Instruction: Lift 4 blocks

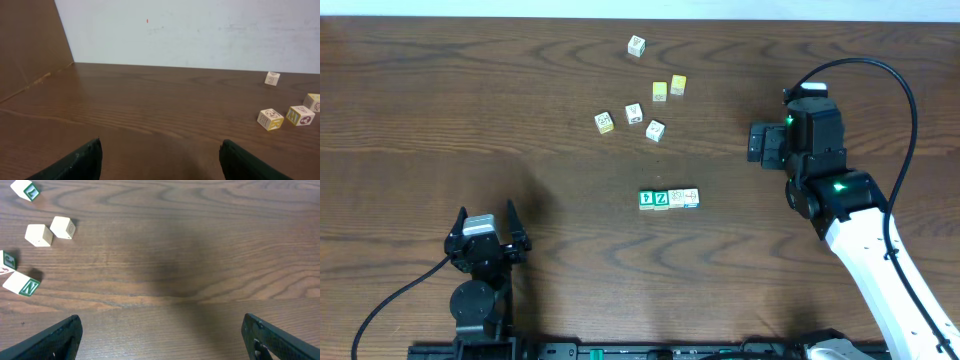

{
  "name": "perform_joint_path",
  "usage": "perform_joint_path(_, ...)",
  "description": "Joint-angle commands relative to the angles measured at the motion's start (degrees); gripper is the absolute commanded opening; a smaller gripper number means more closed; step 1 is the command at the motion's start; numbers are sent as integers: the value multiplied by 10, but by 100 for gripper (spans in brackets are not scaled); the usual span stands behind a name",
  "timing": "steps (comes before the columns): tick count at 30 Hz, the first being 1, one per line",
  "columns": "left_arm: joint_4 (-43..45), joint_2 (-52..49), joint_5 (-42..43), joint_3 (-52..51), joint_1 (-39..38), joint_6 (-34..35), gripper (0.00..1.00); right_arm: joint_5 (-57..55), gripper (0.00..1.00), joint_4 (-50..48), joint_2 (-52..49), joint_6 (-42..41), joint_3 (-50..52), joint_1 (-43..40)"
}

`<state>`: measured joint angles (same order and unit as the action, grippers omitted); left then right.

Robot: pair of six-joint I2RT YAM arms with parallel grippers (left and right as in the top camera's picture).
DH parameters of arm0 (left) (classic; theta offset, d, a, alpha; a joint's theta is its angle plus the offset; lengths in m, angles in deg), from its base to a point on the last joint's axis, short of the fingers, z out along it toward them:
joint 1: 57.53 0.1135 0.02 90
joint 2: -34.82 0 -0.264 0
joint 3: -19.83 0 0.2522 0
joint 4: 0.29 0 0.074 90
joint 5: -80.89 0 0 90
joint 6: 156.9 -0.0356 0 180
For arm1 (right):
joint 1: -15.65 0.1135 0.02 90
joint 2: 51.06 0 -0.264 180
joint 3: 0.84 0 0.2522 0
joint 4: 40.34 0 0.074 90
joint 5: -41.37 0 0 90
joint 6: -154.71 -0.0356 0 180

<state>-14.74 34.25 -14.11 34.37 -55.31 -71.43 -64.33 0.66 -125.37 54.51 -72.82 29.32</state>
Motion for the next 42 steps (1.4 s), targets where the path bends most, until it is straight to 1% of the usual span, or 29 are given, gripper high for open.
perform_joint_path(1,-31,5,-1,-5,3,3,75,-7,99,0,2,2,-7,-9)
perform_joint_path(23,-31,3,-1,-5,3,3,75,-7,99,0,2,2,-7,-9)
perform_joint_path(28,-31,3,-1,-5,3,3,75,-5,99,48,18,2,-7,-8)
perform_joint_path(32,-31,3,-1,-5,3,3,75,-24,99,58,91,9,-6,-10)
perform_joint_path(36,-31,3,-1,-5,3,3,75,-19,99,56,208,13,-4,-33)
perform_joint_path(39,-31,3,-1,-5,3,3,75,60,99,39,297,47,14,-96)
perform_joint_path(42,-31,3,-1,-5,3,3,75,168,99,-33,381,93,71,-172)
